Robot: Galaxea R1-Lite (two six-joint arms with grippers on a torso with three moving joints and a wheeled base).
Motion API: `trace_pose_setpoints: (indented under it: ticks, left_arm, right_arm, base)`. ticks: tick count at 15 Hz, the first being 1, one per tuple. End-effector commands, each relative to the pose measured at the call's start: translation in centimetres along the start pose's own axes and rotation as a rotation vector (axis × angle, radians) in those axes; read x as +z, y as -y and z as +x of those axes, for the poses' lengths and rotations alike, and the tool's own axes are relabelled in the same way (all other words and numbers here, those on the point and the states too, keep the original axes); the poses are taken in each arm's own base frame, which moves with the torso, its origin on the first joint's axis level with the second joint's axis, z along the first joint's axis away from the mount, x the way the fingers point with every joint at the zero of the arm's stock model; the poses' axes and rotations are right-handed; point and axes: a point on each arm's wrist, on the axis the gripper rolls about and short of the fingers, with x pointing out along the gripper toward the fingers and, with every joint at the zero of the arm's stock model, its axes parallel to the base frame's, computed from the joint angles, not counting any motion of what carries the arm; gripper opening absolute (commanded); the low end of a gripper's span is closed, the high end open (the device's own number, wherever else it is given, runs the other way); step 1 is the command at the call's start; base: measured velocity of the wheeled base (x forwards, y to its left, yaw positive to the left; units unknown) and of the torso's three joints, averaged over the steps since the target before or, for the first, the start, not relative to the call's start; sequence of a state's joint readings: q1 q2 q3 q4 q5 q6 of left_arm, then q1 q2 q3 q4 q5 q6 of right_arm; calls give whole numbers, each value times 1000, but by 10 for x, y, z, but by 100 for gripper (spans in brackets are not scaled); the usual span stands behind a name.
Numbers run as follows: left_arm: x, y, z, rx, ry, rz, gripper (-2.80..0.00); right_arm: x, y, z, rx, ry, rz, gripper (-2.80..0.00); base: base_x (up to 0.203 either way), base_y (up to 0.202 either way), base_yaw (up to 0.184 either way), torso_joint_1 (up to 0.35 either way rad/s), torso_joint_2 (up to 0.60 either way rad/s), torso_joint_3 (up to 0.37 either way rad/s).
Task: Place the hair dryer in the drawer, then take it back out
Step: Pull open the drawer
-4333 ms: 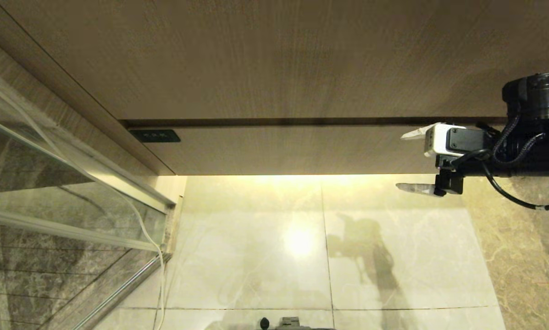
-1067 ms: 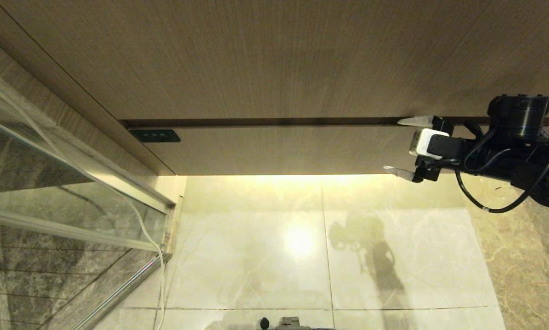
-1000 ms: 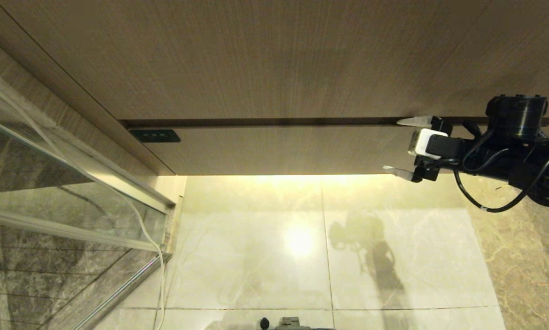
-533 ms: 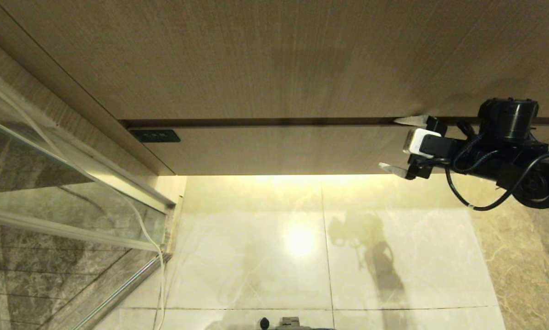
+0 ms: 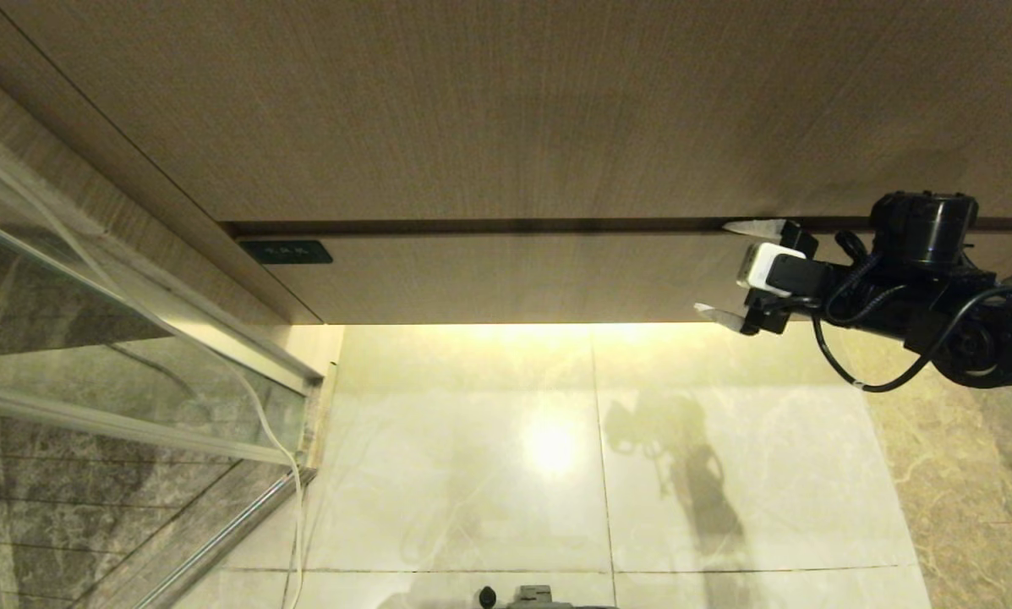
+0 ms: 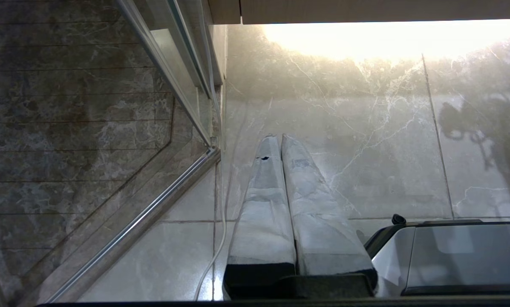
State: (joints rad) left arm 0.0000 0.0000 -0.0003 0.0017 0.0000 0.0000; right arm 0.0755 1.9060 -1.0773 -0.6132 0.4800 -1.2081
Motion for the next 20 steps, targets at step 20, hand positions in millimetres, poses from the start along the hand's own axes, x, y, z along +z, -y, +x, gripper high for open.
trace_pose_setpoints:
  ticks: [20]
  left_arm:
    - [0, 0, 0, 0, 0, 0, -280]
  right_arm:
    - [31, -34, -93, 232, -279, 166, 0]
  base:
    - [0, 0, 0, 0, 0, 0]
